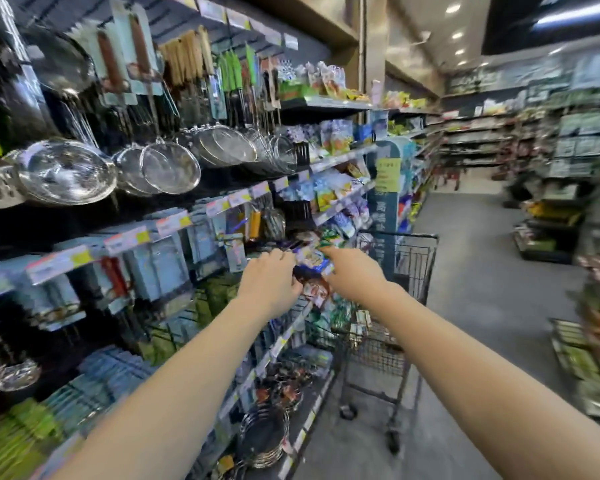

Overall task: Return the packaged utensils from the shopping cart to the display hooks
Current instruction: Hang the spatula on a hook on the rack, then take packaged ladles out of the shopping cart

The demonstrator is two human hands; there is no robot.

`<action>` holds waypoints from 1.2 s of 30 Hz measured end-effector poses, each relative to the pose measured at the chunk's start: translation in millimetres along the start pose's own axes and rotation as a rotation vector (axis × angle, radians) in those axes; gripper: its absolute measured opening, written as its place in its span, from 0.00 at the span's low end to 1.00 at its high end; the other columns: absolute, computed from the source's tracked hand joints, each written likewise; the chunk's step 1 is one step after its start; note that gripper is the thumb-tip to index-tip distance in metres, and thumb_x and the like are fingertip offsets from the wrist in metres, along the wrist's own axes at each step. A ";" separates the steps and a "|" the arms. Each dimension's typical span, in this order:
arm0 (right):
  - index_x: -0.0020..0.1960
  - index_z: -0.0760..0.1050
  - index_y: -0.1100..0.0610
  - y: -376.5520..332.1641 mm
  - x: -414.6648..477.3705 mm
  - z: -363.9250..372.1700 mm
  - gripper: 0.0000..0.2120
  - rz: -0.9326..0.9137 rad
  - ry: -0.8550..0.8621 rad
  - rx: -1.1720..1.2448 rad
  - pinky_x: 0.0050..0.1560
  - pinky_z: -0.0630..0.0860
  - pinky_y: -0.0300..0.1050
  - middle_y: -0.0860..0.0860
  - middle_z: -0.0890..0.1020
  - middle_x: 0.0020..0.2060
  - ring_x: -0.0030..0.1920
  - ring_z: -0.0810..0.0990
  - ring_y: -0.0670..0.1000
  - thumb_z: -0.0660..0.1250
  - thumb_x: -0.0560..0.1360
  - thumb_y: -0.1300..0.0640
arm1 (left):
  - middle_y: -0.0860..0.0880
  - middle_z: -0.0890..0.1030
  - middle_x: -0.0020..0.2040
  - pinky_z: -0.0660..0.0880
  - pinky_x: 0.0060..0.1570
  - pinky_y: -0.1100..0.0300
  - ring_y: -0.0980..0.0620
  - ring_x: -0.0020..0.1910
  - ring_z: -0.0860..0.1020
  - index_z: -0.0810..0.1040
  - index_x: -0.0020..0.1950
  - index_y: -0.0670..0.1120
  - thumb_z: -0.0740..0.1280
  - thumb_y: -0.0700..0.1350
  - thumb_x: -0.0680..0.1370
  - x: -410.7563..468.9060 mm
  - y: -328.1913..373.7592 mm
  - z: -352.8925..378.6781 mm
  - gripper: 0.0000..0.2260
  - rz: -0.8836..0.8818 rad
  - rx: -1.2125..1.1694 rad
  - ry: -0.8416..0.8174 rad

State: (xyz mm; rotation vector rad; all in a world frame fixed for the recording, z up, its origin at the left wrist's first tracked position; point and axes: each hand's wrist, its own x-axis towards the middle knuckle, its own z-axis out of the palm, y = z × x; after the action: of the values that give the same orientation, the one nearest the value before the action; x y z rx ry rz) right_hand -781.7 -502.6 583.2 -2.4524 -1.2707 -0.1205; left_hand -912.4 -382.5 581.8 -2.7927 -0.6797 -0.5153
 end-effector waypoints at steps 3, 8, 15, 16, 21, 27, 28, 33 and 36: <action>0.78 0.68 0.52 36.7 6.4 15.9 0.24 0.062 -0.022 -0.028 0.42 0.82 0.50 0.55 0.83 0.61 0.53 0.84 0.57 0.62 0.82 0.58 | 0.45 0.76 0.65 0.75 0.54 0.50 0.43 0.61 0.76 0.71 0.72 0.46 0.61 0.53 0.82 25.9 24.4 29.4 0.20 0.035 -0.050 -0.031; 0.74 0.72 0.55 89.4 38.8 51.2 0.21 0.166 -0.067 -0.059 0.50 0.83 0.54 0.56 0.82 0.63 0.58 0.82 0.59 0.61 0.81 0.60 | 0.44 0.75 0.68 0.75 0.54 0.51 0.43 0.61 0.77 0.67 0.75 0.46 0.61 0.54 0.82 78.0 40.0 95.2 0.23 0.085 -0.111 -0.099; 0.73 0.73 0.56 136.9 136.5 94.2 0.22 0.297 -0.122 -0.056 0.59 0.82 0.57 0.55 0.81 0.66 0.62 0.82 0.59 0.63 0.80 0.58 | 0.44 0.77 0.61 0.75 0.49 0.51 0.43 0.56 0.77 0.70 0.71 0.45 0.61 0.51 0.82 161.5 12.4 183.2 0.19 0.147 -0.156 -0.172; 0.74 0.72 0.56 141.3 148.7 99.8 0.23 0.314 -0.135 -0.052 0.59 0.82 0.57 0.56 0.81 0.67 0.62 0.81 0.59 0.63 0.80 0.58 | 0.44 0.77 0.60 0.75 0.52 0.50 0.43 0.57 0.77 0.71 0.69 0.45 0.61 0.51 0.81 172.6 8.3 194.1 0.18 0.155 -0.141 -0.183; 0.79 0.68 0.53 168.6 197.1 136.4 0.28 0.361 -0.195 -0.050 0.61 0.81 0.58 0.55 0.78 0.72 0.67 0.79 0.60 0.64 0.79 0.59 | 0.43 0.77 0.60 0.73 0.57 0.48 0.42 0.58 0.76 0.72 0.65 0.44 0.61 0.51 0.81 228.0 -3.3 240.9 0.16 0.225 -0.125 -0.235; 0.74 0.73 0.57 211.0 242.6 169.4 0.23 0.441 -0.196 0.007 0.59 0.82 0.54 0.57 0.81 0.66 0.62 0.82 0.59 0.65 0.79 0.60 | 0.45 0.78 0.61 0.76 0.53 0.49 0.43 0.58 0.78 0.71 0.71 0.45 0.63 0.51 0.81 289.7 8.2 290.5 0.20 0.257 -0.246 -0.270; 0.73 0.73 0.57 220.8 250.5 175.6 0.23 0.453 -0.201 0.016 0.60 0.82 0.54 0.58 0.82 0.65 0.61 0.82 0.59 0.65 0.78 0.61 | 0.45 0.78 0.63 0.76 0.53 0.50 0.43 0.58 0.78 0.69 0.73 0.45 0.63 0.50 0.81 301.0 12.6 300.1 0.21 0.261 -0.256 -0.268; 0.78 0.68 0.58 278.0 293.4 205.7 0.27 0.485 -0.224 0.109 0.64 0.78 0.52 0.59 0.79 0.70 0.66 0.80 0.60 0.65 0.79 0.63 | 0.44 0.77 0.65 0.76 0.55 0.49 0.43 0.61 0.77 0.69 0.74 0.45 0.62 0.51 0.81 362.6 38.6 355.8 0.22 0.268 -0.264 -0.302; 0.79 0.67 0.58 326.0 325.9 223.5 0.27 0.501 -0.248 0.120 0.66 0.78 0.55 0.60 0.78 0.70 0.67 0.78 0.61 0.65 0.80 0.61 | 0.44 0.78 0.63 0.75 0.53 0.49 0.42 0.60 0.77 0.71 0.71 0.45 0.62 0.52 0.80 403.9 58.3 391.1 0.21 0.253 -0.240 -0.341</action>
State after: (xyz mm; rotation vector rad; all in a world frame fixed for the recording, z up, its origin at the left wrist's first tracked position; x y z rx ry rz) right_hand -349.3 -340.0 361.8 -2.6515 -0.6856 0.3896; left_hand -438.3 -157.2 372.1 -3.1691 -0.3291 -0.0745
